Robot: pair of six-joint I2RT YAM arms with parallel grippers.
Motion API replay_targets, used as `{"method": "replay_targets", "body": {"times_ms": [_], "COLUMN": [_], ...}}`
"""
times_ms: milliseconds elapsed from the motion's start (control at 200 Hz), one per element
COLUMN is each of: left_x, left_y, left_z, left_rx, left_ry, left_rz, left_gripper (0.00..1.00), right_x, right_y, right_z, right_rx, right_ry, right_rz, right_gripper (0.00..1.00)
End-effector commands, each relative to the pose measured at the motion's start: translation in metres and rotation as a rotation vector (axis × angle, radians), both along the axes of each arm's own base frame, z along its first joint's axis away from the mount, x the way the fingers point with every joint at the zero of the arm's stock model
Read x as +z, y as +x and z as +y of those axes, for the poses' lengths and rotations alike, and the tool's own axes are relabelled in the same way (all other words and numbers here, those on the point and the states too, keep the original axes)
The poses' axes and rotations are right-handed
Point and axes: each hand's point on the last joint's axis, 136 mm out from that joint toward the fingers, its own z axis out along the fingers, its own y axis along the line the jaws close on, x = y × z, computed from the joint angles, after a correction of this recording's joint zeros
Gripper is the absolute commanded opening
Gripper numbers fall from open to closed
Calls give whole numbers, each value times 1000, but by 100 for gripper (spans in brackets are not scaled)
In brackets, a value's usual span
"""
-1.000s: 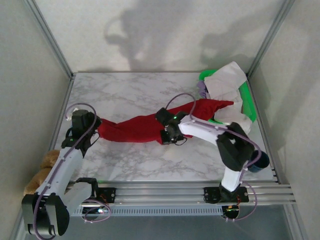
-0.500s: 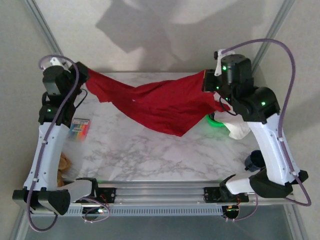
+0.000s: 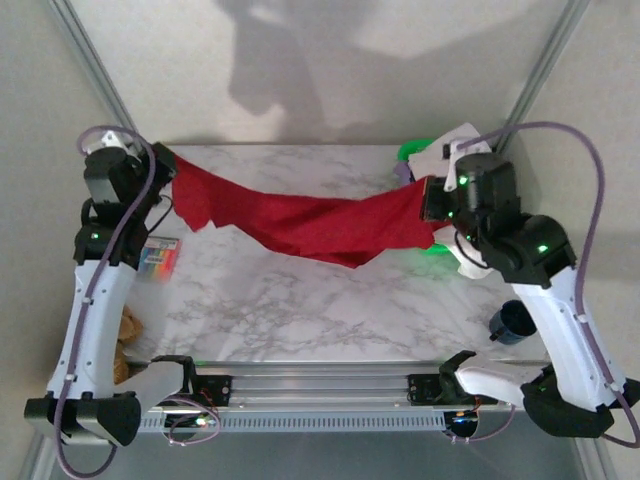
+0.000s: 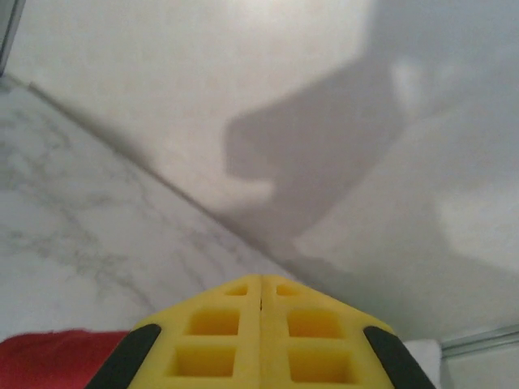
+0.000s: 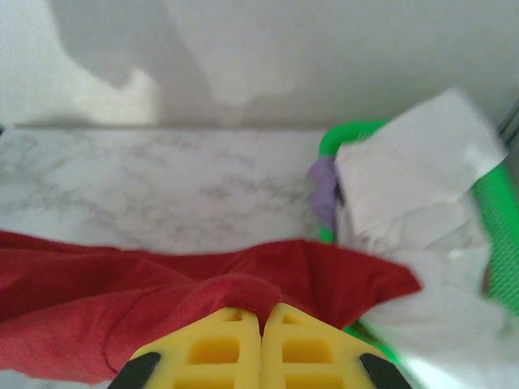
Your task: Fold and stack the t-shirts
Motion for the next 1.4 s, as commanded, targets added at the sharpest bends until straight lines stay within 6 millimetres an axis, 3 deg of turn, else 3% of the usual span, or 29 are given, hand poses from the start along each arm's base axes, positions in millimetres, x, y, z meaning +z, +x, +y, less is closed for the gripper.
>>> {"method": "replay_targets", "body": {"times_ms": [0,140,250,340,400,441,476,526,571,616,656,751,826,946,1046,1161,1397], "left_x": [-69,-101,-101,-104,-119,-130,-142,-150,-147,-140,-136,-130,-131,-153,-186,-210,-235], "left_y": [13,45,71,95,115,127,136,143,142,135,126,99,76,31,-14,-60,-123], "left_z": [-1,16,33,38,31,25,19,10,2,-10,-15,-36,-69,-149,-210,-255,-331], "left_rx": [-47,-84,-73,-93,-155,-200,-230,-256,-264,-269,-253,-224,-246,-365,-492,-556,-720], "left_ry": [15,-27,-21,-23,-72,-110,-143,-150,-116,-60,-12,82,128,177,219,292,365], "left_rz": [172,212,222,246,270,294,318,334,329,322,331,361,360,381,419,454,594], "left_gripper": [0,0,0,0,0,0,19,31,41,55,62,65,64,62,62,62,55], "right_x": [-80,-153,-198,-224,-240,-249,-256,-263,-264,-259,-250,-228,-216,-204,-185,-168,-177], "right_y": [0,-18,-18,-6,3,10,15,30,39,44,46,47,46,51,59,65,66], "right_z": [56,130,154,159,158,154,149,135,126,120,113,98,82,43,14,-6,-33], "right_rx": [76,182,193,172,151,134,114,71,51,49,49,49,30,-59,-118,-144,-220], "right_ry": [105,216,240,270,262,224,183,178,206,234,235,188,166,193,235,260,308], "right_rz": [202,350,450,506,552,574,580,585,597,593,579,544,534,531,504,467,490], "right_gripper": [0,0,0,0,0,6,15,32,41,54,57,64,65,65,65,65,65]}}
